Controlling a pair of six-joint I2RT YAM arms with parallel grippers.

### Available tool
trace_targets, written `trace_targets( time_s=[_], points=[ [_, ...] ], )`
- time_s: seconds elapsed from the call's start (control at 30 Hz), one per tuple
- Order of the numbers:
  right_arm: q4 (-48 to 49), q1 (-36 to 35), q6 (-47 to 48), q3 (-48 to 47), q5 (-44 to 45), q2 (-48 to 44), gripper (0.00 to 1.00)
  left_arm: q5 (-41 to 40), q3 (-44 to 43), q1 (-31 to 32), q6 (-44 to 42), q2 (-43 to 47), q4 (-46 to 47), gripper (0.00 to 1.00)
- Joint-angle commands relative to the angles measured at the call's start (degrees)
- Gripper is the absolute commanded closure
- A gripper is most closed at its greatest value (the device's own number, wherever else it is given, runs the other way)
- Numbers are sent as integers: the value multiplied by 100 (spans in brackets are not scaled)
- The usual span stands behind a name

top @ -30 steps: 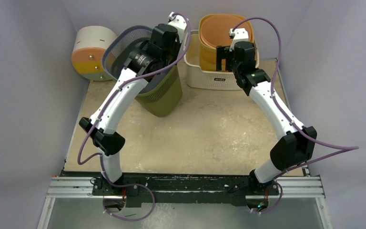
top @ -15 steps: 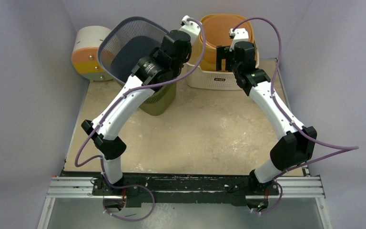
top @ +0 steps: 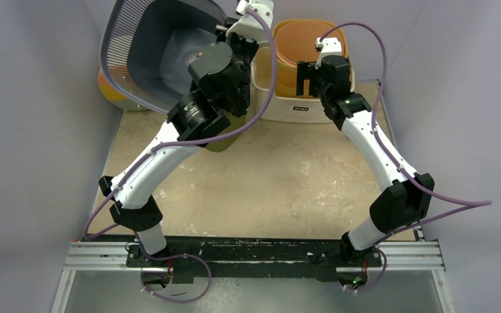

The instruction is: Turn the large container upside down

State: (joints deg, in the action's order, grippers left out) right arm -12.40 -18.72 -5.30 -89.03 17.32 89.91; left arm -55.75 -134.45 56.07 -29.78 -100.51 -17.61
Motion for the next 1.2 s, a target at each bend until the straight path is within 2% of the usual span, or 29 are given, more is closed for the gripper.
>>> trace_targets(
  time_s=[0.0,0.13,0.4,0.67,0.77,0.93,1.07,1.17],
  points=[
    [212,18,-52,-513,450,-111,0,-515,-62,340,-1292,485,1190,100],
    [575,18,-75,-624,781,-165,0,-589,93,833,-1698,666,1665,100],
    [896,17,-286,-822,1140,-150,0,-1195,104,2366,-4049,508,3273,100],
    [1122,222,-260,-1037,1980,-187,0,-1477,-688,3566,-5356,-188,3718,100],
    [1064,500,-285,-1299,1976,-123,0,-1534,-680,3855,-5063,-215,3512,100],
    [954,996,-374,-1686,1632,68,0,-1355,-492,4025,-3237,-66,2430,100],
    [1089,1094,-143,-1852,1639,185,0,-1318,-408,4231,-2491,-65,1948,100],
    [1187,1136,-24,-1925,1677,240,0,-989,-244,4258,-1488,64,1393,100]
  ],
)
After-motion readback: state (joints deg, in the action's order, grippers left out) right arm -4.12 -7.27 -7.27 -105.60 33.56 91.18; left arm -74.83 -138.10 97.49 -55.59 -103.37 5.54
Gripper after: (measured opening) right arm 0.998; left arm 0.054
